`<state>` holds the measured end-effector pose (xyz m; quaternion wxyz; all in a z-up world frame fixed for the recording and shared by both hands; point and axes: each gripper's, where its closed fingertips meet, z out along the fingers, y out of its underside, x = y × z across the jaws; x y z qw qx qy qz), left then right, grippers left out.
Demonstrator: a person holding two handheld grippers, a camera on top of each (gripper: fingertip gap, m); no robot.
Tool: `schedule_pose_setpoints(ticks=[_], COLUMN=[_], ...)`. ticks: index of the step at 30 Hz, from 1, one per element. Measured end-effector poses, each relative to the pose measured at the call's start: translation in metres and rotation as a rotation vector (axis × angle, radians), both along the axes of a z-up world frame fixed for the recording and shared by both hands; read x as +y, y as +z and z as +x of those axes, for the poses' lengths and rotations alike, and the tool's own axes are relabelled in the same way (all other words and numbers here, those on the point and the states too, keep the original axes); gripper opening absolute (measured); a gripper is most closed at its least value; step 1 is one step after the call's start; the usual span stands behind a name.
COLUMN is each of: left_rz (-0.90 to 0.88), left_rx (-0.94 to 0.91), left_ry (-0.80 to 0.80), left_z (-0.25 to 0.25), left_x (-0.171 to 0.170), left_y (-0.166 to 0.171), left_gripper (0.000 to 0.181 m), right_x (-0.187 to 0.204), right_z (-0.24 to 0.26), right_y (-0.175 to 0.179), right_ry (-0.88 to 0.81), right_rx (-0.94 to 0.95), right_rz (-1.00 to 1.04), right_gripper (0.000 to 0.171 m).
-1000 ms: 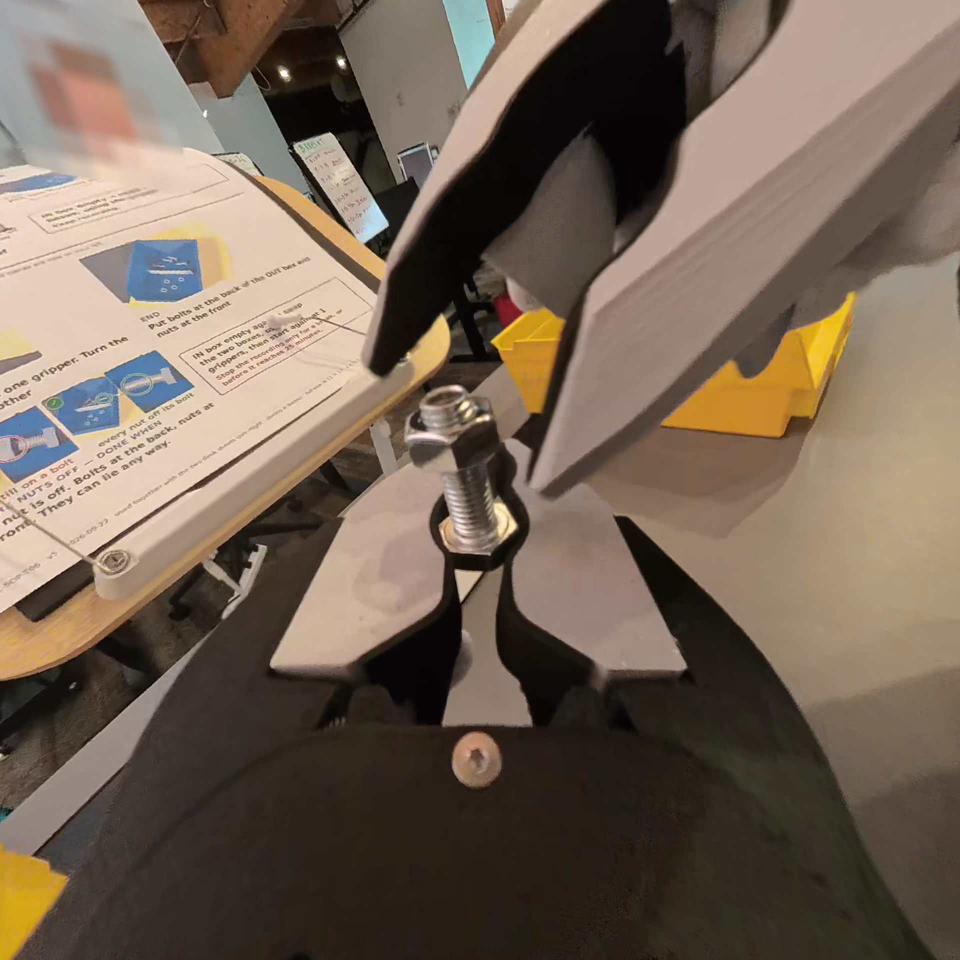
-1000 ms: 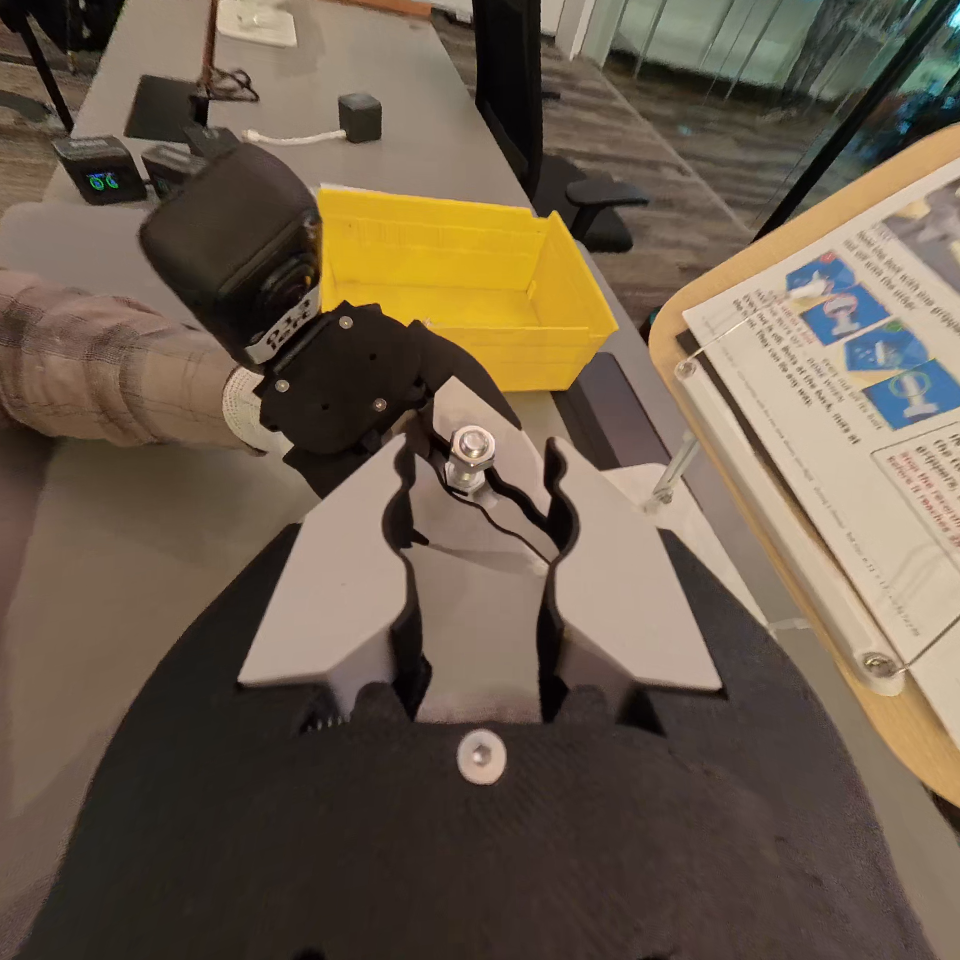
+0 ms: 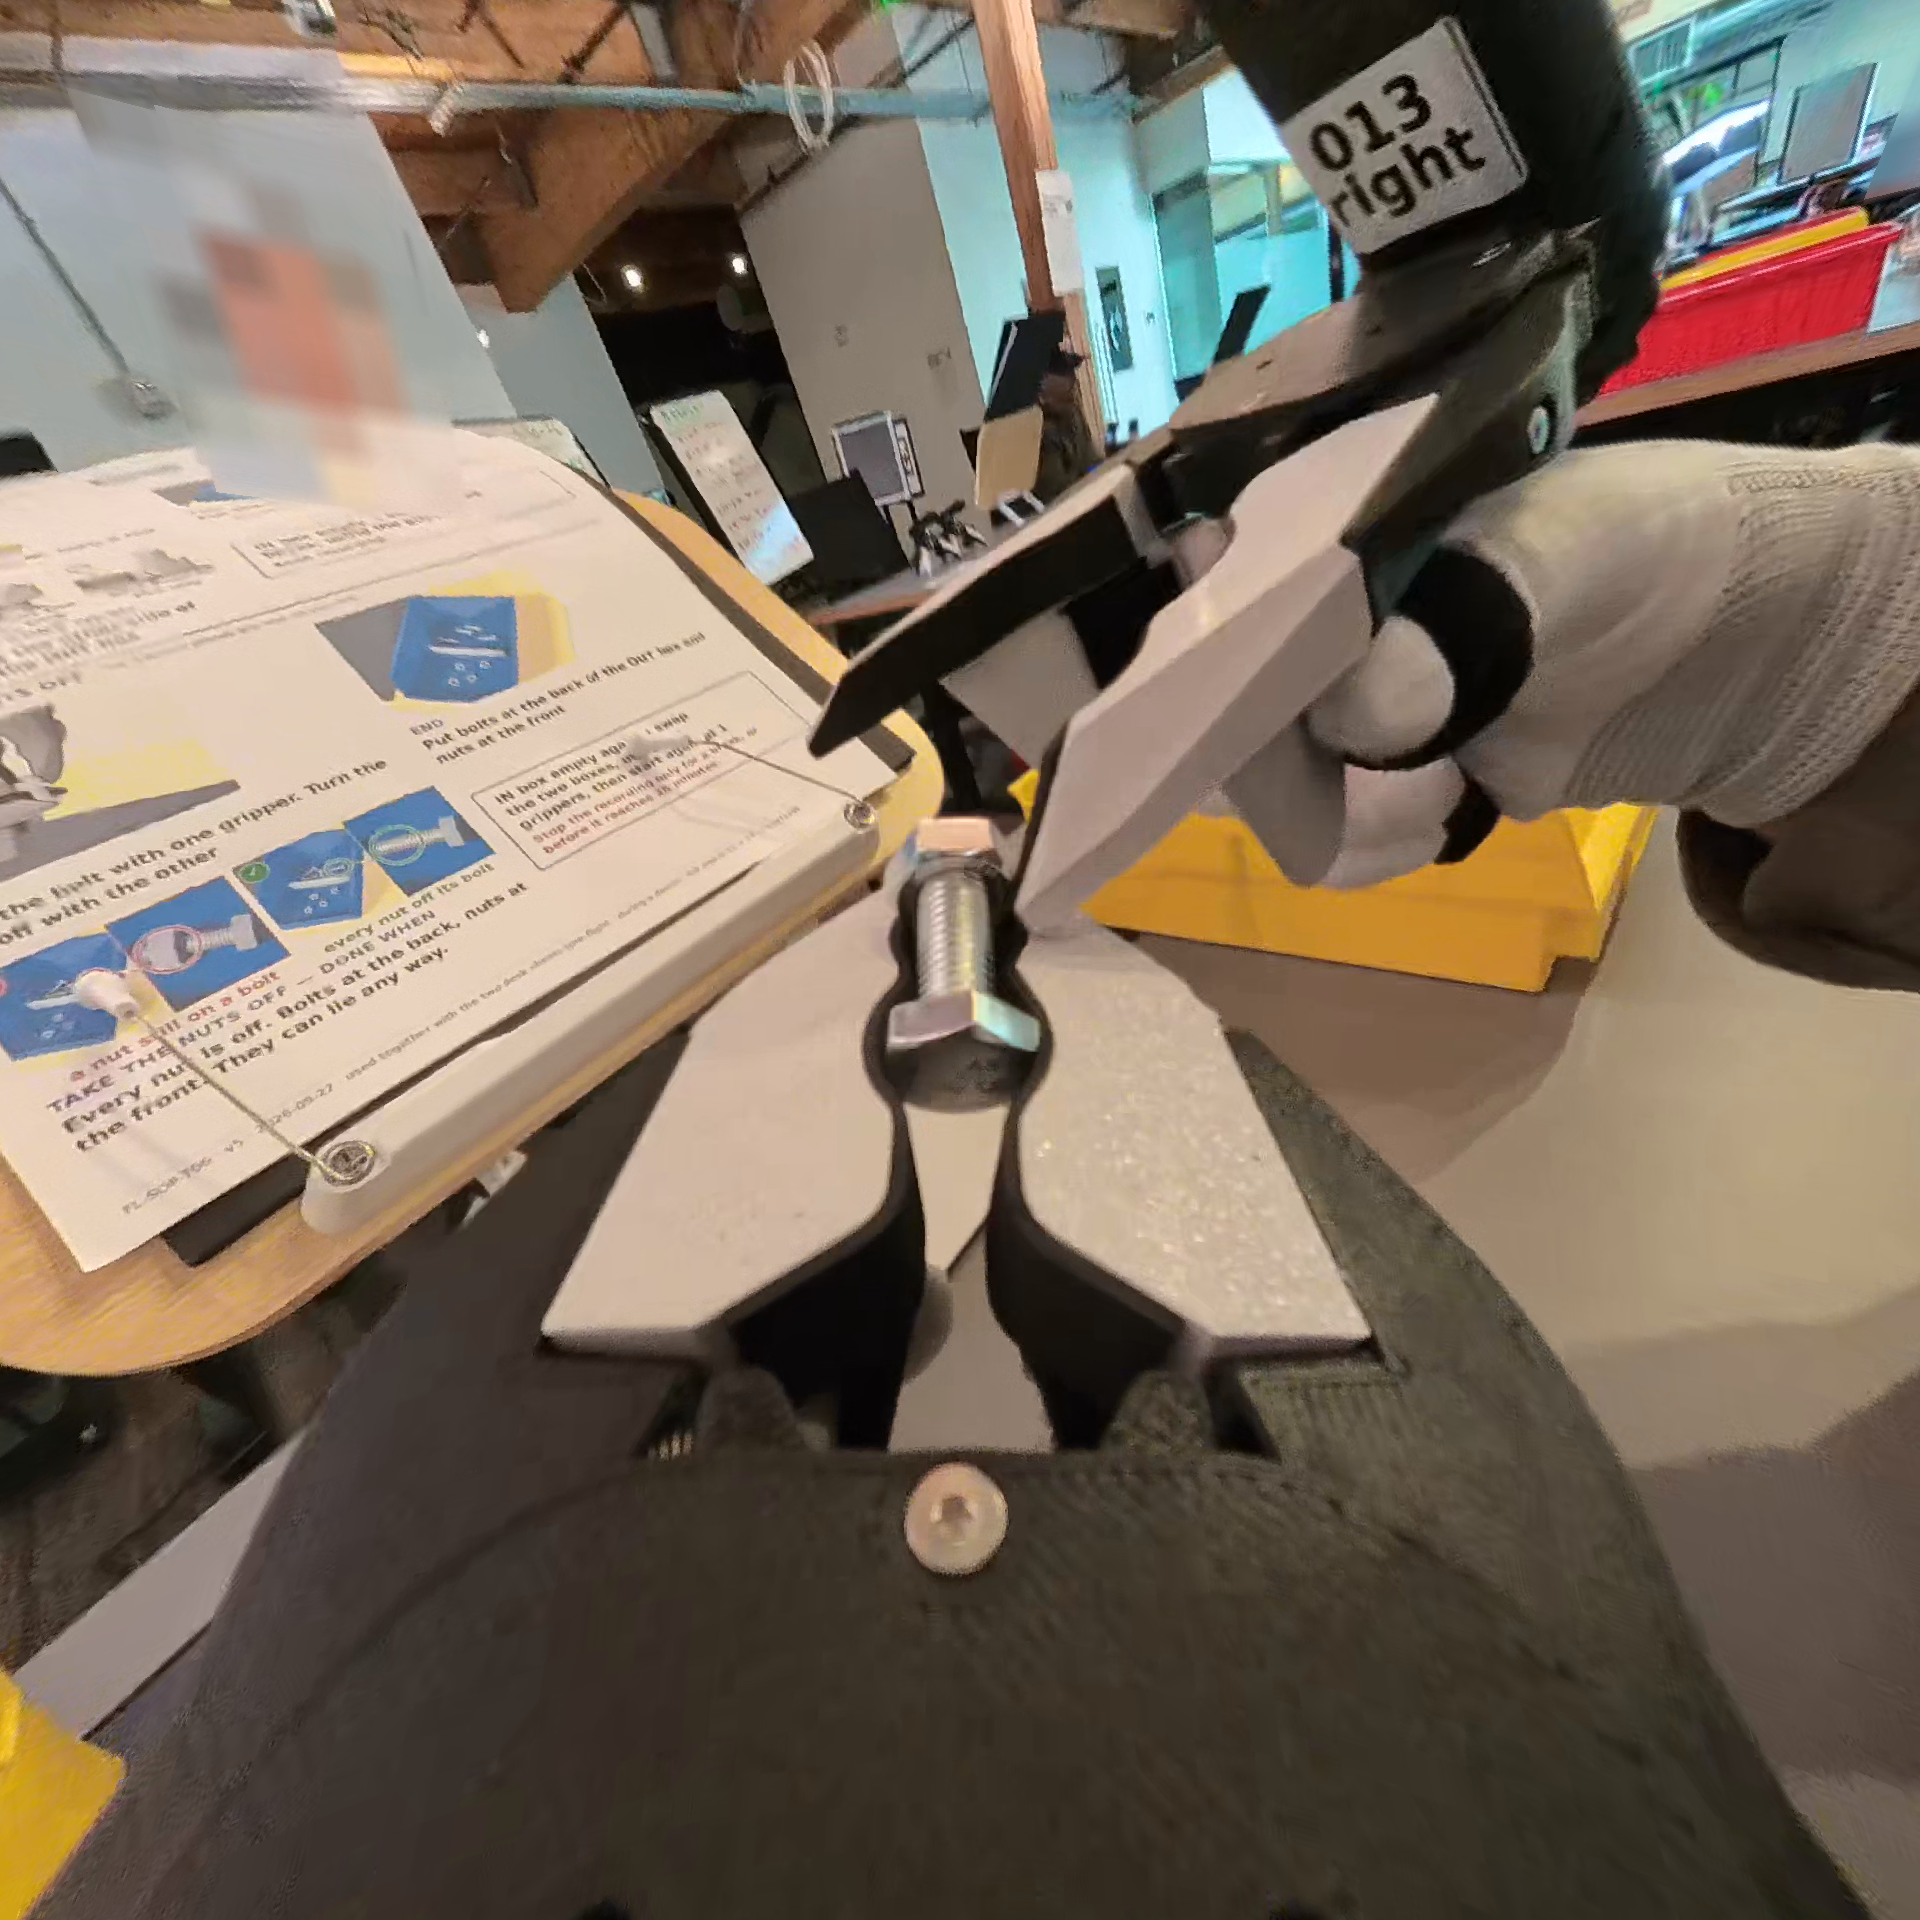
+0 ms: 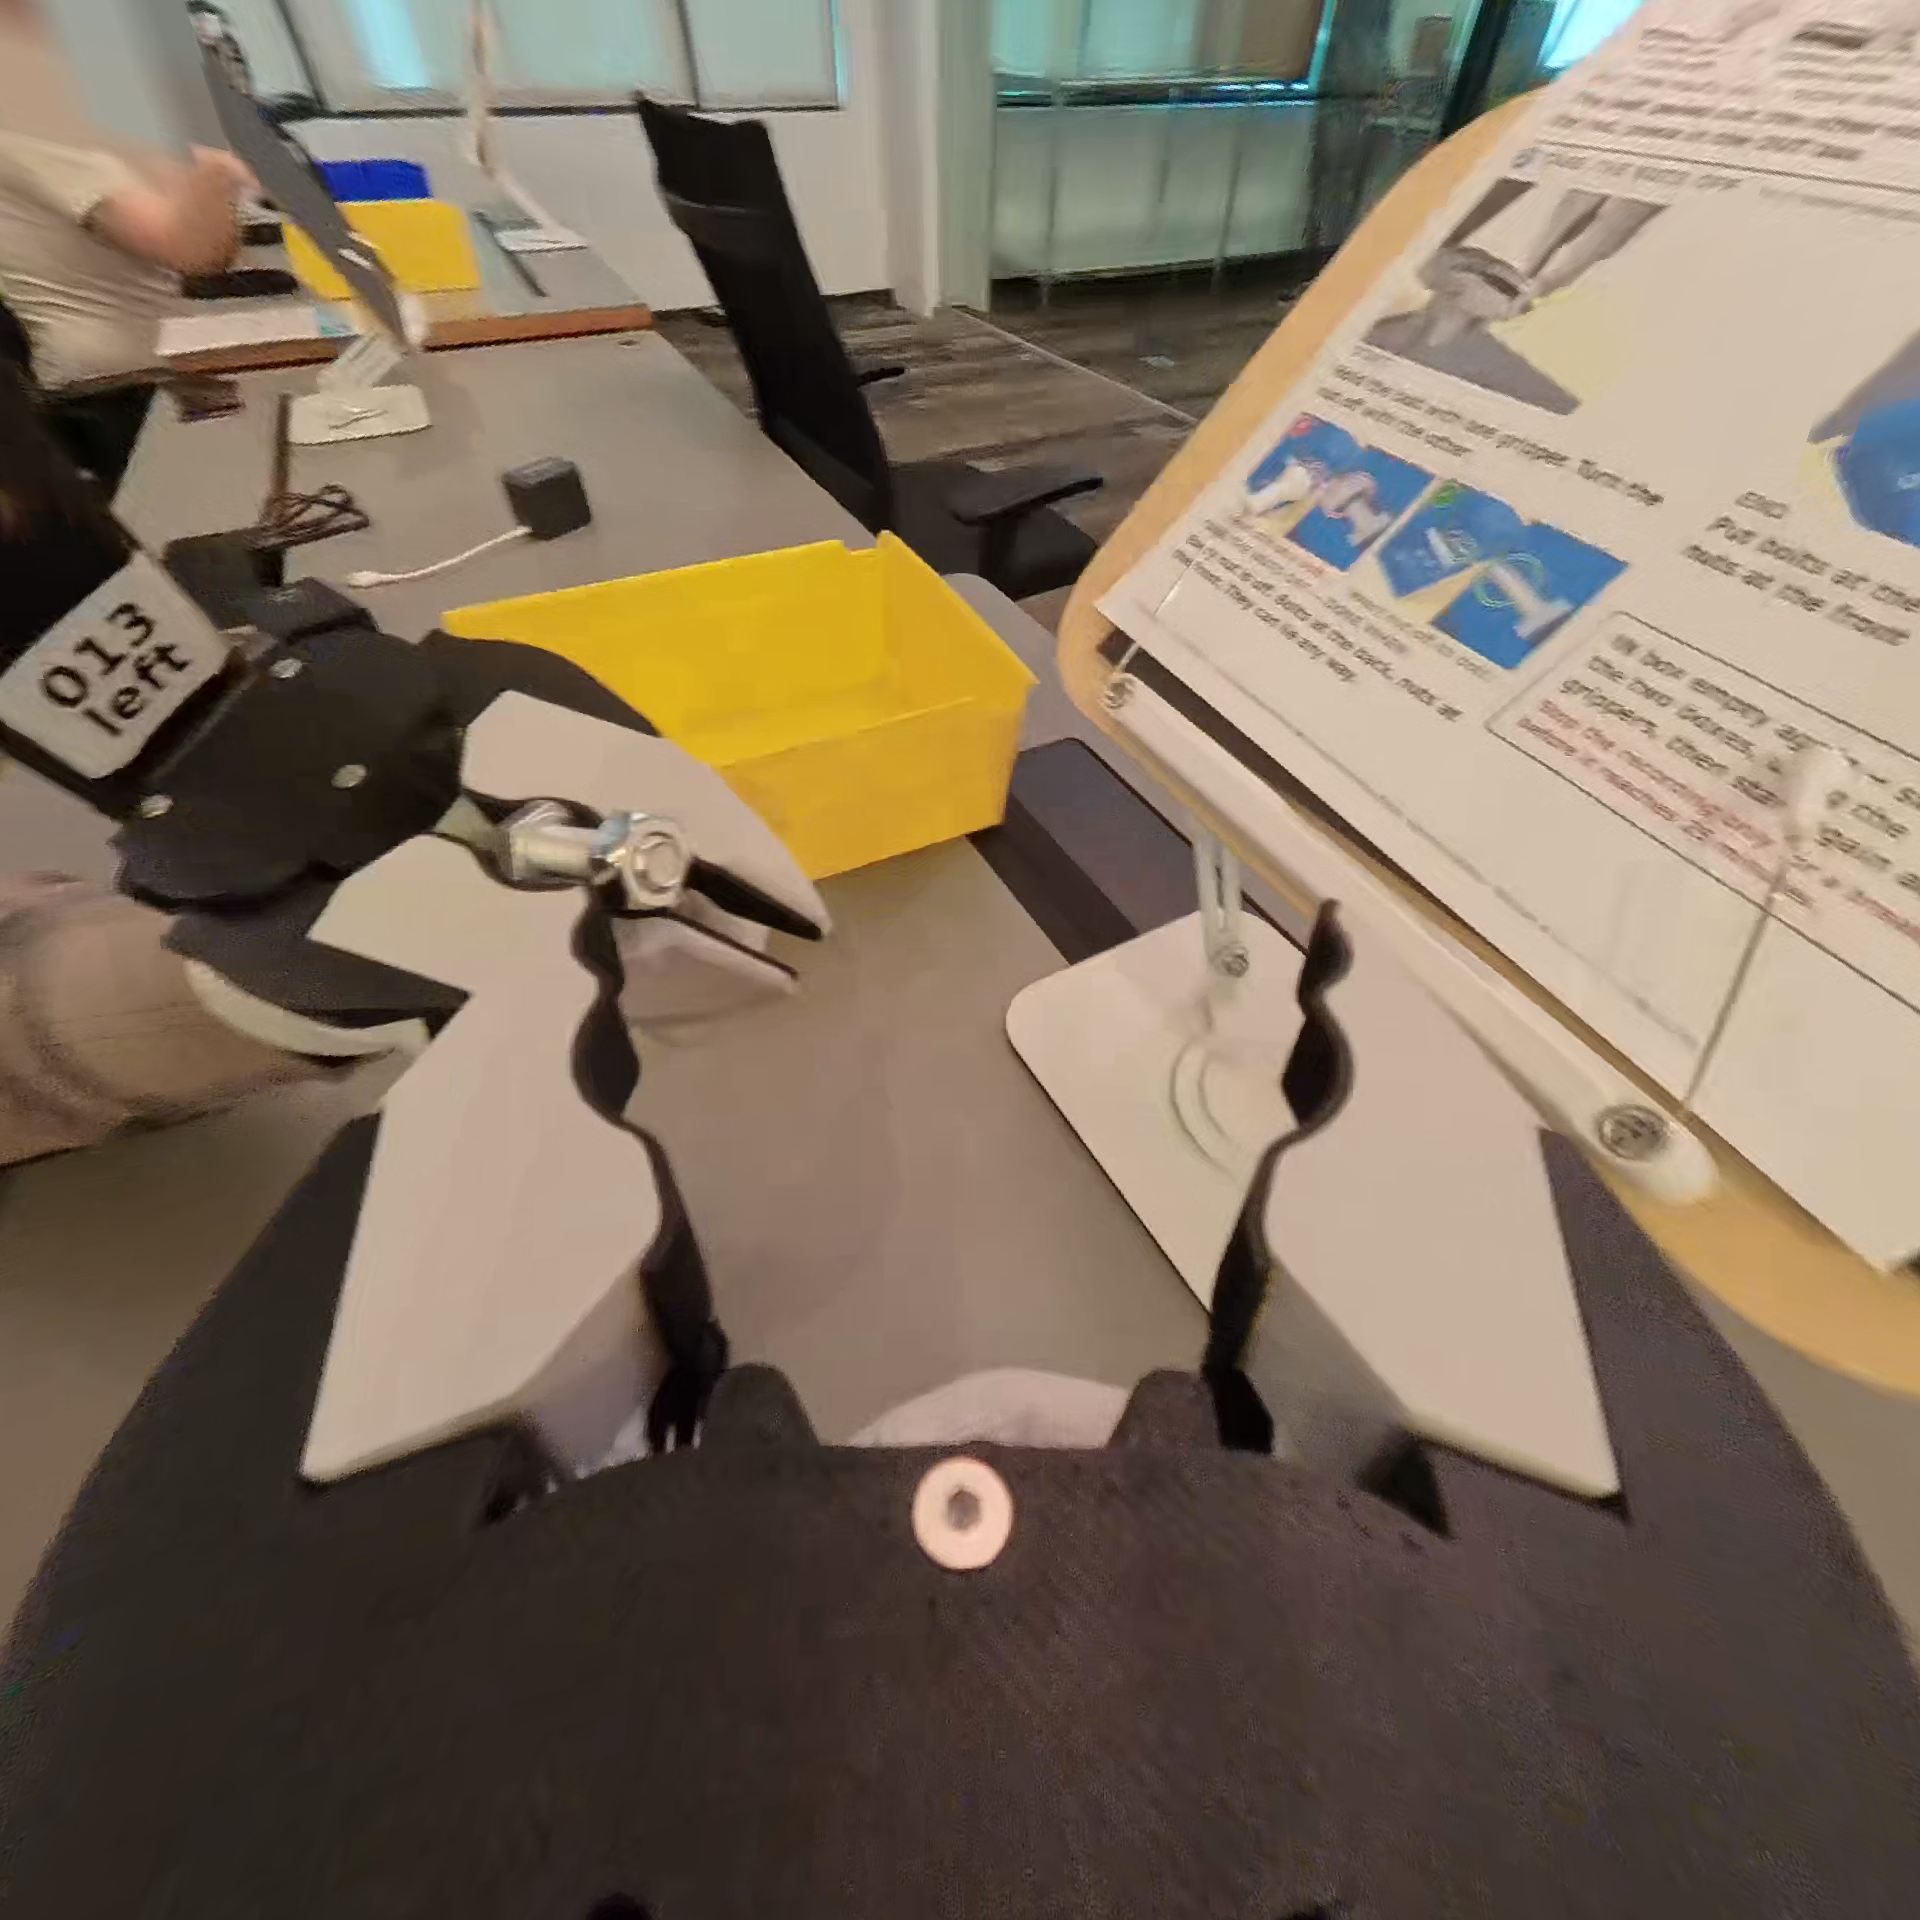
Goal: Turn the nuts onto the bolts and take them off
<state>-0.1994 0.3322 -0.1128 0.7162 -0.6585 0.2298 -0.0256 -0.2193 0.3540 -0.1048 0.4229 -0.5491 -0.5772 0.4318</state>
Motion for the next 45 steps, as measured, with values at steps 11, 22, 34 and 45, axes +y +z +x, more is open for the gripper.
schedule_pose_setpoints(ticks=[11, 22, 34, 45], left_rz=[0.167, 0.204, -0.041, -0.035], left_rx=[0.128, 0.320, 0.031, 0.257], left_ry=[0.108, 0.259, 0.039, 0.126], left_z=[0.000, -0.012, 0.007, 0.004], left_x=[-0.008, -0.004, 0.001, 0.002], left_y=[0.017, 0.017, -0.003, -0.009], left_gripper=[0.009, 0.010, 0.010, 0.007], right_x=[-0.068, -0.070, -0.077, -0.091], right_z=[0.015, 0.008, 0.008, -0.001], right_y=[0.020, 0.016, 0.020, 0.016], right_ry=[0.316, 0.315, 0.148, 0.250], right_rx=[0.023, 0.036, -0.080, -0.005], right_rz=[-0.068, -0.037, 0.611, 0.390], right_gripper=[0.034, 0.016, 0.000, 0.033])
